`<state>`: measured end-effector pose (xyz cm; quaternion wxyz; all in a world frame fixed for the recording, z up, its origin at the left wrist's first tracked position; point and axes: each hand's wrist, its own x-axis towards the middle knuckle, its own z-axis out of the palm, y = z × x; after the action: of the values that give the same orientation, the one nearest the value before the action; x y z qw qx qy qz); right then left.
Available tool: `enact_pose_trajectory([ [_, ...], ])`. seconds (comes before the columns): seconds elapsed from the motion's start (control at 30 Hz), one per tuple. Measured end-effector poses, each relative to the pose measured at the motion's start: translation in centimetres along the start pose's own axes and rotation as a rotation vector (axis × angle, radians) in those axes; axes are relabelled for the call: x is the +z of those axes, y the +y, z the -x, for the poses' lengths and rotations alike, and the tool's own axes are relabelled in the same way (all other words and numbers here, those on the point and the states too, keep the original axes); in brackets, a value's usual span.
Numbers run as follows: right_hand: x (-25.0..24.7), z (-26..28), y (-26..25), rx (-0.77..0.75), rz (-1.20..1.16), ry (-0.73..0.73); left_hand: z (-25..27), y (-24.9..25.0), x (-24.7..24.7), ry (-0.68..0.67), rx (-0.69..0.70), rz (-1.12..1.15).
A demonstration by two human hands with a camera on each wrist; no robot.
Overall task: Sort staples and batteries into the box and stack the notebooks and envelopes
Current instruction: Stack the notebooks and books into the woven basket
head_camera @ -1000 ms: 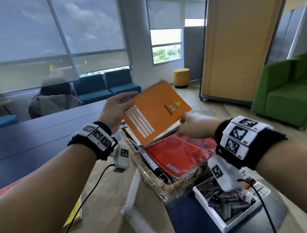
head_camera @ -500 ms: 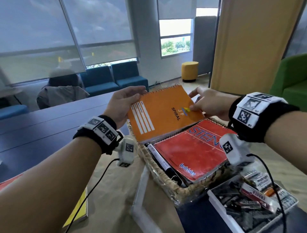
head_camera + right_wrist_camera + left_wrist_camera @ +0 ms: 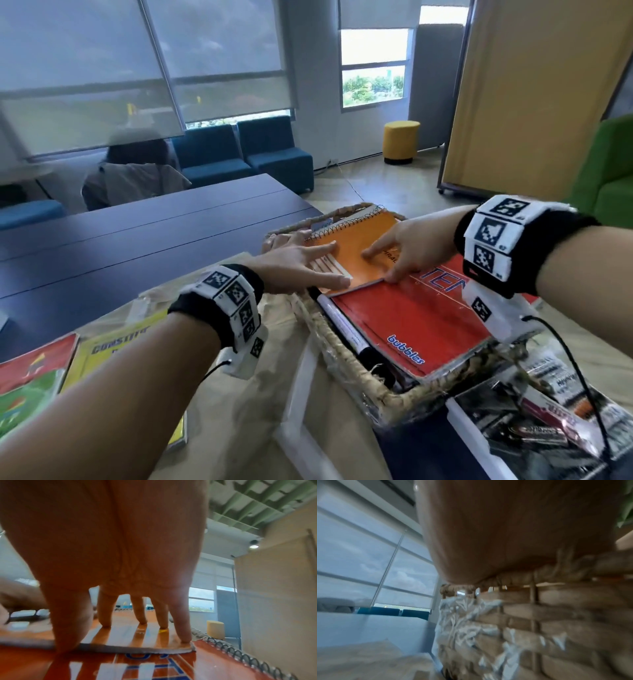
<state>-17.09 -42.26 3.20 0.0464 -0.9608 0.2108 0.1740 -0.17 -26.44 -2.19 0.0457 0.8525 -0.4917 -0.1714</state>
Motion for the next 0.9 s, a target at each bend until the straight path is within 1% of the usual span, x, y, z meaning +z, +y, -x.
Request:
enact_pose_trajectory([
  [0.07, 0.0, -0.4, -0.5, 0.000, 0.099, -0.018, -0.2, 0.0, -0.3, -0.052, -0.025, -0.039],
  [0.13, -0.1, -0.7, -0.7, -0.009, 0.151, -0.028, -0.1, 0.2, -0.4, -0.064, -0.030, -0.060],
  [0.27, -0.1, -0.9, -1.0, -0.007, 0.181, -0.041, -0.1, 0.5, 0.1, -0.012, -0.037, -0.038],
  [0.37, 0.0, -1.2, -1.4, -0.005, 0.205, -0.022, -0.1, 0.5, 0.2, 0.013, -0.052, -0.008],
  [0.47, -0.1, -1.5, -1.6, -0.008, 0.228, -0.024, 0.1, 0.7, 0.1, 0.037, -0.040, -0.024],
  [0.6, -0.1, -1.8, -1.5, -0.015, 0.244, -0.009, 0.6, 0.9, 0.1, 0.051, -0.029, -0.021],
  [0.73, -0.3, -1.8, -2.2, -0.009, 0.255, 0.011, 1.6, 0.9, -0.2, 0.018, -0.024, -0.074],
  [0.8, -0.7, -1.6, -2.9, 0.005, 0.228, 0.041, 2.3, 0.5, -0.6, 0.012, 0.011, -0.063],
  [0.9, -1.5, -1.3, -4.9, -0.024, 0.128, 0.124, 4.1, -0.6, -1.4, 0.089, 0.108, 0.049],
])
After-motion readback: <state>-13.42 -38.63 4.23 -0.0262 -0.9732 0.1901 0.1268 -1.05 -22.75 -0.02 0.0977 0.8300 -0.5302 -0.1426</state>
